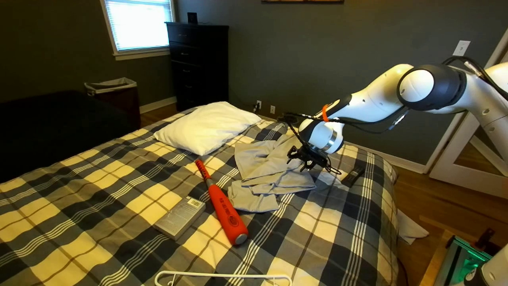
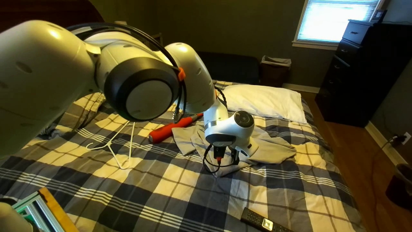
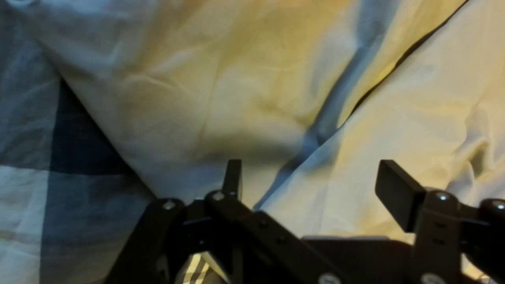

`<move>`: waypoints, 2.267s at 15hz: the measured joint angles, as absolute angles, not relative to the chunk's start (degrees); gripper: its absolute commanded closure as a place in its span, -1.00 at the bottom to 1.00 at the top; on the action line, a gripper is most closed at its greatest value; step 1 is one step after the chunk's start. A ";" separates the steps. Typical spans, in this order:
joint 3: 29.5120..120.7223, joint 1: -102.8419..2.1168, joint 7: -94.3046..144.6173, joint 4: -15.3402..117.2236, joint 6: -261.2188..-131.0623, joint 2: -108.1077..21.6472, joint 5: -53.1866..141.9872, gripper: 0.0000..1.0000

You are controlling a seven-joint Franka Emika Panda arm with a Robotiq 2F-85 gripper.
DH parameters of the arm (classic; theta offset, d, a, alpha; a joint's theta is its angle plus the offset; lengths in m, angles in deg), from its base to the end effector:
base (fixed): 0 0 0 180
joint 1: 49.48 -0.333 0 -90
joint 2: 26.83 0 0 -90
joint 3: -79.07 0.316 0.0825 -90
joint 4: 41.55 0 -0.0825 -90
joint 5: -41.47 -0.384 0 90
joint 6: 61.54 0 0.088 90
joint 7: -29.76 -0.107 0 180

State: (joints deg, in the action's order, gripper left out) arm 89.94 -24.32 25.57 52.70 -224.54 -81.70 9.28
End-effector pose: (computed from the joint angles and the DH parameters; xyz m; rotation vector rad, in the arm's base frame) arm 0.6473 -0.2091 0.0777 -2.4695 1.2604 -0.3498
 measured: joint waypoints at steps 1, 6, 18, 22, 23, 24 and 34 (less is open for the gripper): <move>89.94 -24.57 25.03 51.21 -224.54 -82.90 9.28 0.13; 89.39 -25.85 22.57 45.17 -224.12 -87.13 9.29 0.27; 85.72 -29.27 17.53 37.20 -217.32 -91.46 9.41 0.41; 85.41 -29.27 16.93 34.62 -217.32 -93.58 9.42 0.97; 85.35 -29.27 16.72 34.08 -217.32 -93.99 9.42 1.00; 85.33 -29.27 16.60 33.67 -217.32 -94.26 9.41 1.00; 81.25 -32.67 18.89 43.42 -217.83 -83.35 14.56 0.99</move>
State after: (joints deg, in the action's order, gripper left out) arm 81.25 -32.67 18.89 43.42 -217.83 -83.35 14.56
